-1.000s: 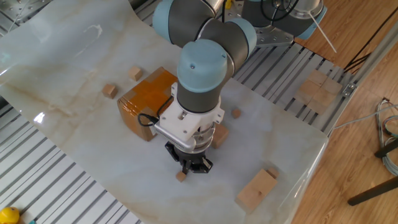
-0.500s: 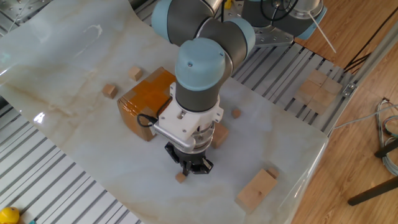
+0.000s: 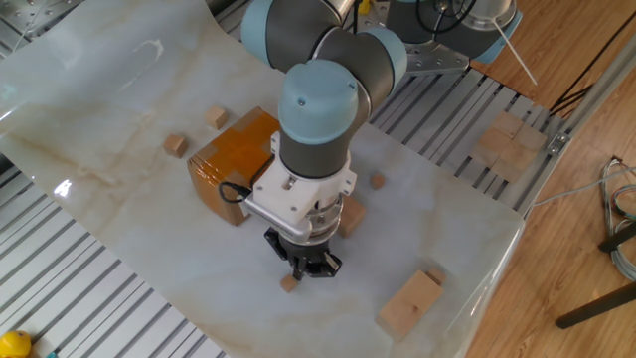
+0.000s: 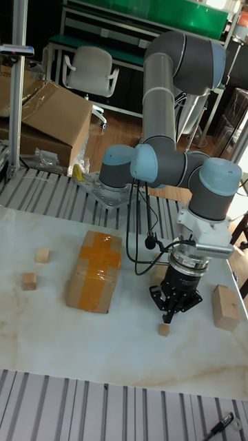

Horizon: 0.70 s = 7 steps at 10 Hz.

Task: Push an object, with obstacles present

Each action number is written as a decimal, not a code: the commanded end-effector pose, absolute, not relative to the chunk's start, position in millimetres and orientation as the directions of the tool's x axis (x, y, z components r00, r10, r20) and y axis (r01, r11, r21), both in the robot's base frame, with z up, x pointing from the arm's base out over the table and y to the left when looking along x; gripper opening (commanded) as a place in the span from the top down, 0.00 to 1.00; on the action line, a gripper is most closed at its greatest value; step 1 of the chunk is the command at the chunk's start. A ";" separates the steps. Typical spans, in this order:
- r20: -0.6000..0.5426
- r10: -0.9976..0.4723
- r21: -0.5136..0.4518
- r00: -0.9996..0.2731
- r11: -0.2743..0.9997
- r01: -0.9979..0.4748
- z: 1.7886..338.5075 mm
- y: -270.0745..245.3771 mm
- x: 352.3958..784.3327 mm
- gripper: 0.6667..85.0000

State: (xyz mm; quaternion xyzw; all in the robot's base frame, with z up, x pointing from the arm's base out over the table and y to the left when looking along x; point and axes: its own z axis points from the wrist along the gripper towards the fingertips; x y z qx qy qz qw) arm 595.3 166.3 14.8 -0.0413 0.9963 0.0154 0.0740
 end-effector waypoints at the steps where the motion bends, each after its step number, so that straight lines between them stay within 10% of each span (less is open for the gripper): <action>1: -0.152 -0.064 0.023 -0.986 0.997 -0.069 12.9 163.3 598.7 0.99; 7: -0.150 -0.091 0.013 -0.984 0.995 -0.094 10.0 156.9 637.5 0.99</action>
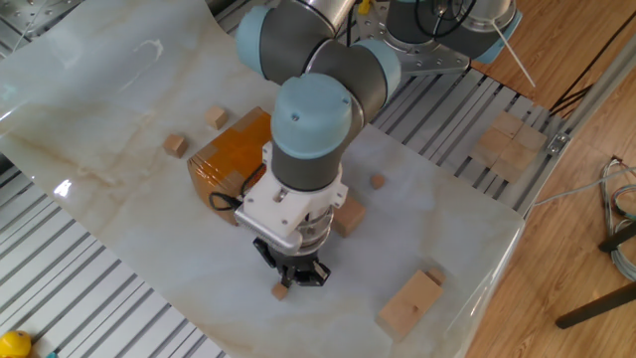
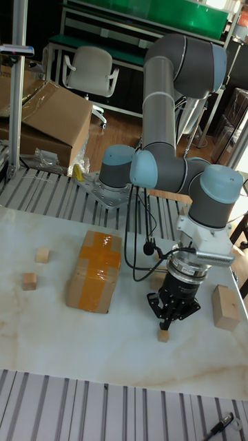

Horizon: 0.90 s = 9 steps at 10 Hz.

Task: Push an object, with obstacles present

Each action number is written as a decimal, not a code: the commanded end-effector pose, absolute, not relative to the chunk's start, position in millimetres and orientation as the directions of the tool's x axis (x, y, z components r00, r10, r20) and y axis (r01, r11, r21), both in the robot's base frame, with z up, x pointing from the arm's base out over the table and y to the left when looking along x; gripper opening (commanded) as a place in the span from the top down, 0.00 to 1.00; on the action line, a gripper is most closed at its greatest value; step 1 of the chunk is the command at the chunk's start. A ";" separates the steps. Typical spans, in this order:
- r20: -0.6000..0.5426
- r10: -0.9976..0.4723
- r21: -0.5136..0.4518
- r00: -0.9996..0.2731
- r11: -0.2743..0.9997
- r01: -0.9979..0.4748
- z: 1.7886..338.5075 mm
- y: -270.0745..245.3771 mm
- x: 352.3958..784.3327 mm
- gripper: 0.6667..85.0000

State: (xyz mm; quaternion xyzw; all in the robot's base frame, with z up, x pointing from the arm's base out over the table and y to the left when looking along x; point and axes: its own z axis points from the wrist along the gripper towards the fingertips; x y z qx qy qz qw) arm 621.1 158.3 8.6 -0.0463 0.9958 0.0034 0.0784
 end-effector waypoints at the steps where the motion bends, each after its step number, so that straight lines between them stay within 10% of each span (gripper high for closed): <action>1: -0.152 -0.097 0.013 -0.984 0.995 -0.100 10.7 155.2 642.8 0.99; 9: -0.153 -0.090 -0.005 -0.984 0.996 -0.090 -2.5 150.1 669.6 0.99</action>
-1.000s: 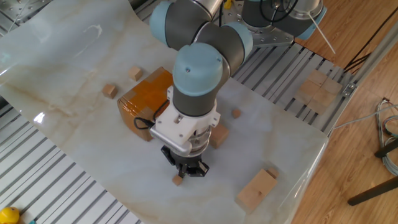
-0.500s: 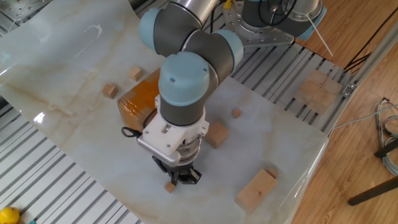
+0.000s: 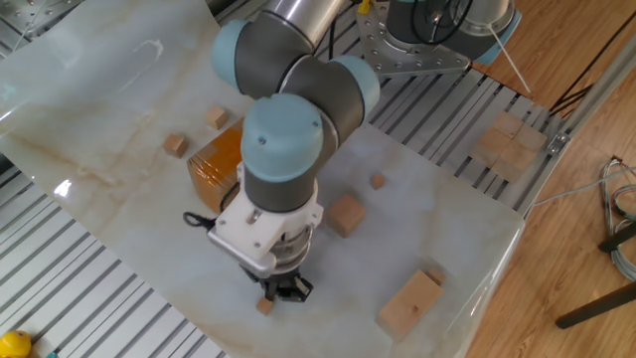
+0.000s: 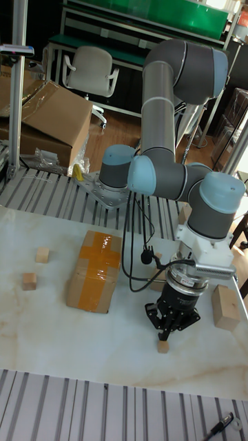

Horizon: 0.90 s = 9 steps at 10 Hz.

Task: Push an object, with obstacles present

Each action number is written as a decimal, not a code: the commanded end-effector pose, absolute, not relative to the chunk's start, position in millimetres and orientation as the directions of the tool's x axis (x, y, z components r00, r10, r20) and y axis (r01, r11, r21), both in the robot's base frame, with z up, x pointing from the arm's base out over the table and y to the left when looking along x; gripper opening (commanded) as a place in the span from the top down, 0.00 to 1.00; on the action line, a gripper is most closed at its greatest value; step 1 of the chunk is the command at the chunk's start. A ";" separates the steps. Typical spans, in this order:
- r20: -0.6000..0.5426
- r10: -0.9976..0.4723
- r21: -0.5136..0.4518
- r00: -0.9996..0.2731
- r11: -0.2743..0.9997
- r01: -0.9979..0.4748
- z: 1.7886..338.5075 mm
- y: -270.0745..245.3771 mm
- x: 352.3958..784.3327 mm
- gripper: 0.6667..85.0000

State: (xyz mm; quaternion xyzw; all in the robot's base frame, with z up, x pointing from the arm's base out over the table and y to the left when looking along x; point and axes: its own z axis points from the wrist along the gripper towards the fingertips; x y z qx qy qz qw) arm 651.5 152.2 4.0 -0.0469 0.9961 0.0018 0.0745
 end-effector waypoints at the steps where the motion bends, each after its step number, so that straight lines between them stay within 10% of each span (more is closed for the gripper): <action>1: -0.151 -0.090 0.002 -0.984 0.996 -0.091 -2.5 153.1 676.9 0.99; 9: -0.118 -0.093 0.011 -0.989 0.995 -0.095 2.3 153.1 663.6 0.99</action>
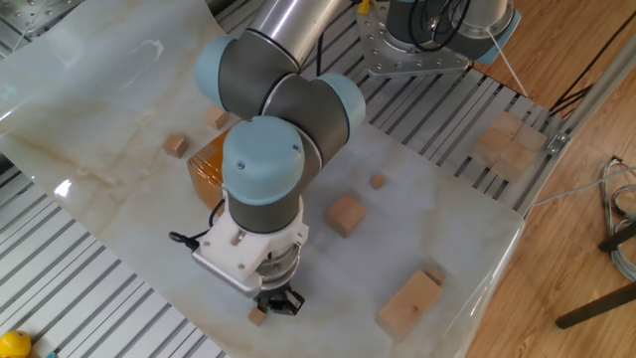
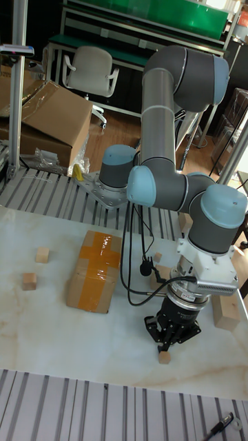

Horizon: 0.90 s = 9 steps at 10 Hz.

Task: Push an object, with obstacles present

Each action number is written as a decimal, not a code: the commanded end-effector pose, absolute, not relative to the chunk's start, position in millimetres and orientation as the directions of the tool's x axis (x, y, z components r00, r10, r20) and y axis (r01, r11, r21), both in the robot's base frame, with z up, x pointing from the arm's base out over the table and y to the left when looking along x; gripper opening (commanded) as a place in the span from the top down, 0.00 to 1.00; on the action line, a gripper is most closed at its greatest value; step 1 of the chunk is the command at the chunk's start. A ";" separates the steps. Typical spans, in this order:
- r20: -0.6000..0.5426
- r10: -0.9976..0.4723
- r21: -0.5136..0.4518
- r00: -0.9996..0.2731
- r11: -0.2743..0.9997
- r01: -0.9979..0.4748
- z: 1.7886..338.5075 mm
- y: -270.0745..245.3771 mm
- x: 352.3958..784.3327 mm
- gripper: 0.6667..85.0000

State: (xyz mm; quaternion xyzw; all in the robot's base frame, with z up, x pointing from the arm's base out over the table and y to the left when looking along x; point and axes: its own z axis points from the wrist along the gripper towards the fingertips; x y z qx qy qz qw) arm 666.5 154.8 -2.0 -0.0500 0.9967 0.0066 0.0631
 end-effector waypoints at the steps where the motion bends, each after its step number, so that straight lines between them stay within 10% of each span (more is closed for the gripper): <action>1: -0.118 -0.094 0.013 -0.989 0.995 -0.096 6.8 151.5 662.5 0.99; 9: -0.128 -0.063 0.067 -0.990 0.995 -0.072 36.8 182.7 666.5 0.99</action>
